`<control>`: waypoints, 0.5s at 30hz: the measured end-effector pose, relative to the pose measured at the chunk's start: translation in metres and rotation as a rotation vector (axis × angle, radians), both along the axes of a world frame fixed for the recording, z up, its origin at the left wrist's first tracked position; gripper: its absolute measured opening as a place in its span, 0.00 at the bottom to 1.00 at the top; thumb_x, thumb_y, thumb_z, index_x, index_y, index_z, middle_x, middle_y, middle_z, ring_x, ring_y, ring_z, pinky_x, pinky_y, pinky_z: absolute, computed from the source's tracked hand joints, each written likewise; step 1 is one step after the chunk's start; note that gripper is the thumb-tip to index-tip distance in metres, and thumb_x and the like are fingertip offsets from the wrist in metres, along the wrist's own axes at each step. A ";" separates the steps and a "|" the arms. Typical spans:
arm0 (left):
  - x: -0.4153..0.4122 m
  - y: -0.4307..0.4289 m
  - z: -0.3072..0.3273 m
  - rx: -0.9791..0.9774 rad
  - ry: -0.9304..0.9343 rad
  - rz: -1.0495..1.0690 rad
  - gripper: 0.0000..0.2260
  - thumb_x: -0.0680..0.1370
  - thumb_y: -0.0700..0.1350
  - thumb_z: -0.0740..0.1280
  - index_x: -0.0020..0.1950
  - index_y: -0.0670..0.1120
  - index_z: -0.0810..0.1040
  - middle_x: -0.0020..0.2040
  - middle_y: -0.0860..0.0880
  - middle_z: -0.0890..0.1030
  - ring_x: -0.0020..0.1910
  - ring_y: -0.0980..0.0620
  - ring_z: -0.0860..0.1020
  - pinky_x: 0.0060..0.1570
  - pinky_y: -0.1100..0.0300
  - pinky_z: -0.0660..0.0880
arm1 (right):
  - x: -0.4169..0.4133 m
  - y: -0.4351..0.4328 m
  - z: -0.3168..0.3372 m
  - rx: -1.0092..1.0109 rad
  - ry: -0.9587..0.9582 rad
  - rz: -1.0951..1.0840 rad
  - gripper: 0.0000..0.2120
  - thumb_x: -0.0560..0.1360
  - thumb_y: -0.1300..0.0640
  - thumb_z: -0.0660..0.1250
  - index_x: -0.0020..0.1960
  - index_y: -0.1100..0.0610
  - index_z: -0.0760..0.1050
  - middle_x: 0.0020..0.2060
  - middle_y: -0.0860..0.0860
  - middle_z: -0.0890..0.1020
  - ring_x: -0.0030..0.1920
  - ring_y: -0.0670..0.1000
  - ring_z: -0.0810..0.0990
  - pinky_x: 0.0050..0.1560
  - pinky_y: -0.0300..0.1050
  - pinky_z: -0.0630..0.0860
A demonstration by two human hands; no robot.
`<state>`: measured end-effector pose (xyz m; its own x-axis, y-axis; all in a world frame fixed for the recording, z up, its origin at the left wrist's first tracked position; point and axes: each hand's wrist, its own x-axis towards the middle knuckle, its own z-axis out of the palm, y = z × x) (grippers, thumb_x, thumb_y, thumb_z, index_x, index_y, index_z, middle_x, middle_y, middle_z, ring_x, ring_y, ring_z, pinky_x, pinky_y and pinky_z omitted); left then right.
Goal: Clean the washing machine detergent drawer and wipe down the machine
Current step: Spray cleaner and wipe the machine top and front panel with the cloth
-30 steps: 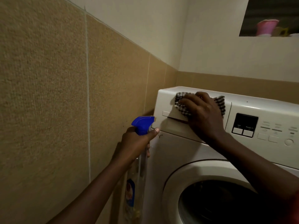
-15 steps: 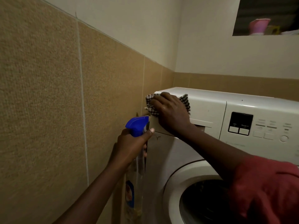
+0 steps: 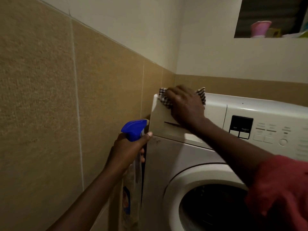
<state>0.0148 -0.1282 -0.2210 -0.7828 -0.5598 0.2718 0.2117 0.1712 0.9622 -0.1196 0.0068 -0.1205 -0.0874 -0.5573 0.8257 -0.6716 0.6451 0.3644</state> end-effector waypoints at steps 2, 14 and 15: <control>0.001 0.000 -0.001 0.010 0.002 0.000 0.15 0.72 0.55 0.73 0.46 0.44 0.79 0.29 0.48 0.78 0.27 0.48 0.78 0.37 0.53 0.79 | 0.003 0.016 -0.004 -0.002 -0.013 -0.002 0.15 0.70 0.65 0.62 0.54 0.60 0.79 0.51 0.57 0.82 0.51 0.59 0.78 0.44 0.50 0.75; 0.001 0.012 0.003 0.020 0.003 -0.046 0.11 0.74 0.49 0.72 0.42 0.42 0.76 0.29 0.45 0.77 0.27 0.47 0.76 0.33 0.56 0.75 | 0.000 0.102 -0.029 -0.006 -0.016 -0.054 0.23 0.64 0.67 0.72 0.58 0.57 0.79 0.59 0.53 0.81 0.62 0.56 0.76 0.60 0.50 0.69; 0.001 0.013 0.003 0.021 -0.004 -0.050 0.11 0.74 0.49 0.72 0.42 0.42 0.76 0.29 0.45 0.77 0.27 0.47 0.76 0.34 0.56 0.75 | 0.002 0.110 -0.038 0.036 -0.020 -0.030 0.24 0.63 0.68 0.72 0.59 0.57 0.80 0.59 0.53 0.81 0.62 0.56 0.77 0.59 0.50 0.71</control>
